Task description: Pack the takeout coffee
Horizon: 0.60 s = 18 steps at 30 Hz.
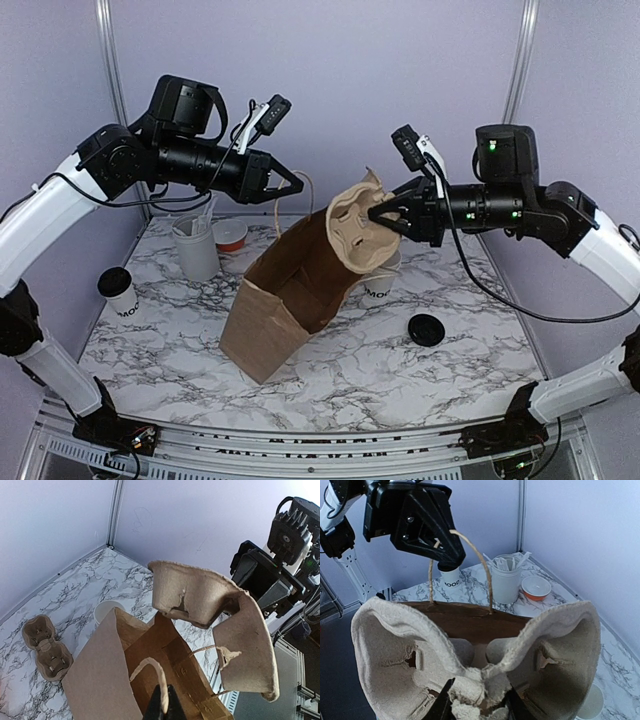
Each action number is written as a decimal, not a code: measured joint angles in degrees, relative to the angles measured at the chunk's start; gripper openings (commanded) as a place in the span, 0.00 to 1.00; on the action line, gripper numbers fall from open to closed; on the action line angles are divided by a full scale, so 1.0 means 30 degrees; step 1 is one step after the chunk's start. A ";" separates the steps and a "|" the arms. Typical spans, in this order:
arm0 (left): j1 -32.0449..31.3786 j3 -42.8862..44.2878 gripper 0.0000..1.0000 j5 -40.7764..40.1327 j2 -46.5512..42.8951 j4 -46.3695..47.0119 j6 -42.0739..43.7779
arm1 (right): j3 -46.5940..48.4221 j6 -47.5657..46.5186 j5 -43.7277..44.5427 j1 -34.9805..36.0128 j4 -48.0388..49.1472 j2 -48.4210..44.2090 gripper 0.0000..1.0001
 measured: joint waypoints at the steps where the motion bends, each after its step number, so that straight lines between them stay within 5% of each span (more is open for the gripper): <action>1: -0.0036 0.0007 0.00 -0.0007 0.0036 0.0022 -0.0015 | -0.0255 0.0153 -0.0444 0.0000 0.0146 -0.0131 0.26; 18: -0.0357 0.0022 0.00 -0.0022 0.0248 0.0124 -0.0058 | -0.1974 0.1712 -0.4721 0.0029 0.2404 0.0656 0.26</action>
